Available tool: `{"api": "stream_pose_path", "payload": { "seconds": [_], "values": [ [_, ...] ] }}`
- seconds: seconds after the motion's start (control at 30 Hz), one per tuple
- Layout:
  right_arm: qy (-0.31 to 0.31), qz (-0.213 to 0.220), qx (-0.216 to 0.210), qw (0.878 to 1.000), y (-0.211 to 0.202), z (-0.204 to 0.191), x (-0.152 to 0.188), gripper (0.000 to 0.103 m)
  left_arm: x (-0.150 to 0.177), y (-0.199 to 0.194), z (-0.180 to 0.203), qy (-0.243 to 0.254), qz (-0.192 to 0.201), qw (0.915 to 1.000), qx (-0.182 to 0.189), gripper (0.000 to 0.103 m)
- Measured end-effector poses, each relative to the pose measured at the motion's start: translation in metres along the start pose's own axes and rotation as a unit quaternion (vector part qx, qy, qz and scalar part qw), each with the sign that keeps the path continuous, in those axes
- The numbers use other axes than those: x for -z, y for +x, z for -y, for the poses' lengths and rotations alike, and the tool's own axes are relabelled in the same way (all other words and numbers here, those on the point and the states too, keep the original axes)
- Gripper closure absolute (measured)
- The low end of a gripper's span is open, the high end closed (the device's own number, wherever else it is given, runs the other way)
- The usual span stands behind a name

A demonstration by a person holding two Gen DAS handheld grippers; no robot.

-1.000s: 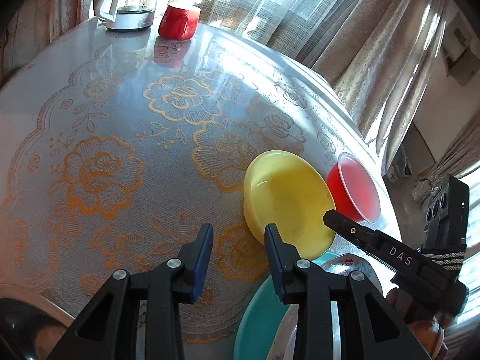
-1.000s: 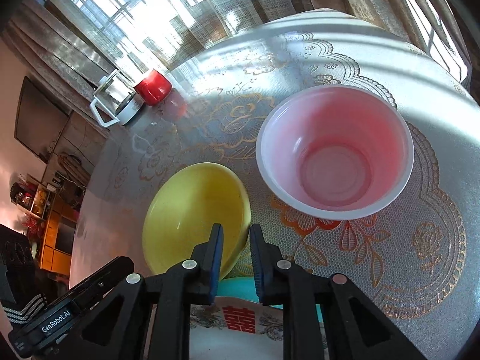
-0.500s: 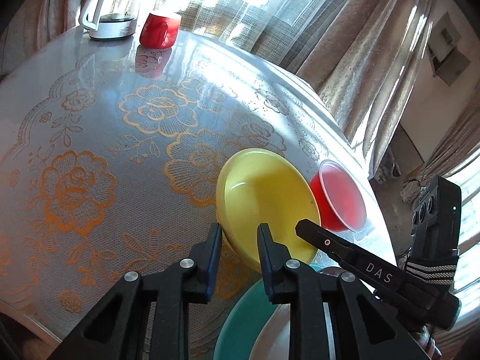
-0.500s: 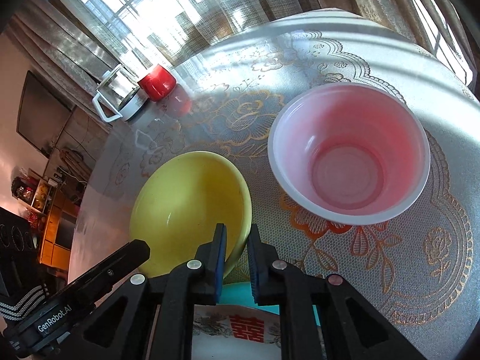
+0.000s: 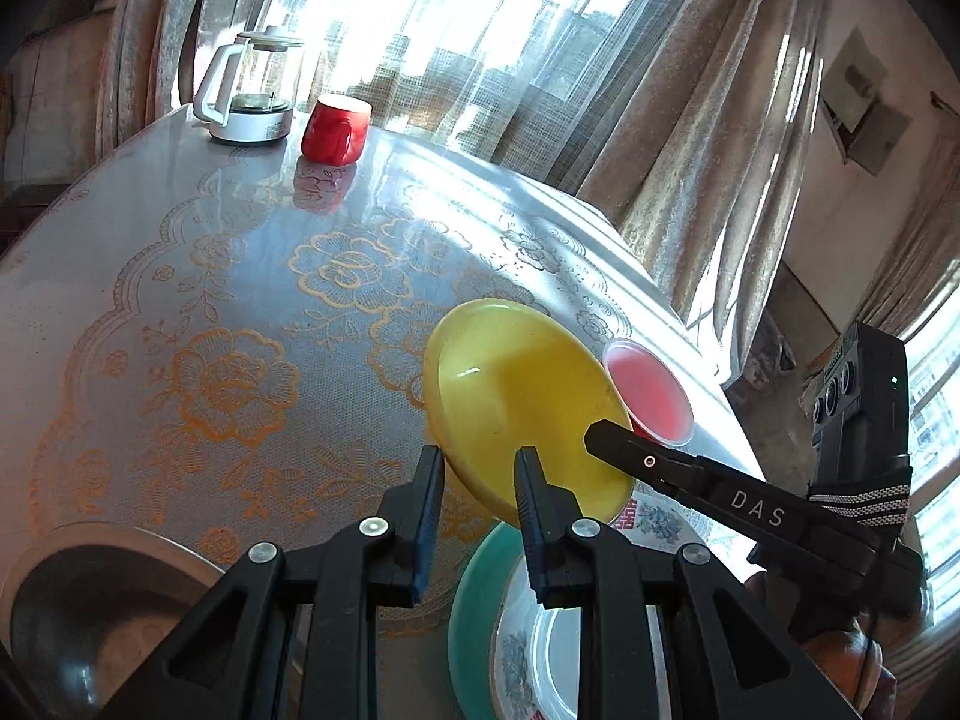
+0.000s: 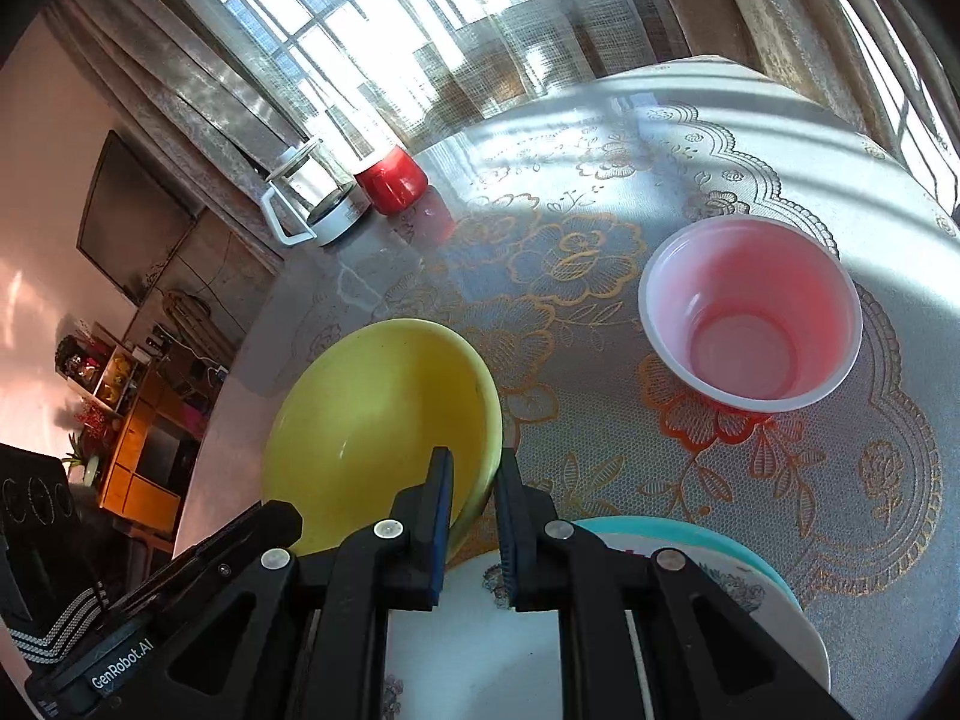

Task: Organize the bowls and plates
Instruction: 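Lift the yellow bowl and carry it over the steel bowl, then lower the yellow bowl into the steel bowl with the right gripper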

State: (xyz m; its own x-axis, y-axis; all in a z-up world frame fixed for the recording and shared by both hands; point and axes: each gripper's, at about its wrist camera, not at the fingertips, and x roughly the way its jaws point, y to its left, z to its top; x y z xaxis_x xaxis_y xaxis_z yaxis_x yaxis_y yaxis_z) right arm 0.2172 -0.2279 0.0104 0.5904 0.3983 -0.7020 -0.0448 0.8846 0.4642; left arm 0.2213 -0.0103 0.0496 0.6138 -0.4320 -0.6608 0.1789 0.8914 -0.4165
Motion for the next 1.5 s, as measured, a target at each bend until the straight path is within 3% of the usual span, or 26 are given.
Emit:
{"api": "stream_pose_path", "payload": {
  "seconds": [0.33, 0.8, 1.27, 1.5],
  "values": [
    [-0.017, 0.008, -0.03, 0.999, -0.027, -0.023, 0.031, 0.09, 0.028, -0.047, -0.002, 0.009, 0.028, 0.9995, 0.009, 0.079],
    [-0.057, 0.007, -0.064, 0.996, -0.044, -0.057, 0.081, 0.089, 0.075, -0.094, -0.026, -0.017, 0.048, 0.9987, 0.008, 0.079],
    [-0.089, -0.013, -0.115, 0.989, -0.032, -0.103, 0.108, 0.089, 0.102, -0.14, -0.072, -0.064, 0.074, 0.9952, -0.008, 0.079],
    [-0.107, -0.046, -0.125, 0.985, -0.007, -0.125, 0.117, 0.088, 0.118, -0.149, -0.102, -0.098, 0.071, 0.9922, -0.027, 0.079]
  ]
}}
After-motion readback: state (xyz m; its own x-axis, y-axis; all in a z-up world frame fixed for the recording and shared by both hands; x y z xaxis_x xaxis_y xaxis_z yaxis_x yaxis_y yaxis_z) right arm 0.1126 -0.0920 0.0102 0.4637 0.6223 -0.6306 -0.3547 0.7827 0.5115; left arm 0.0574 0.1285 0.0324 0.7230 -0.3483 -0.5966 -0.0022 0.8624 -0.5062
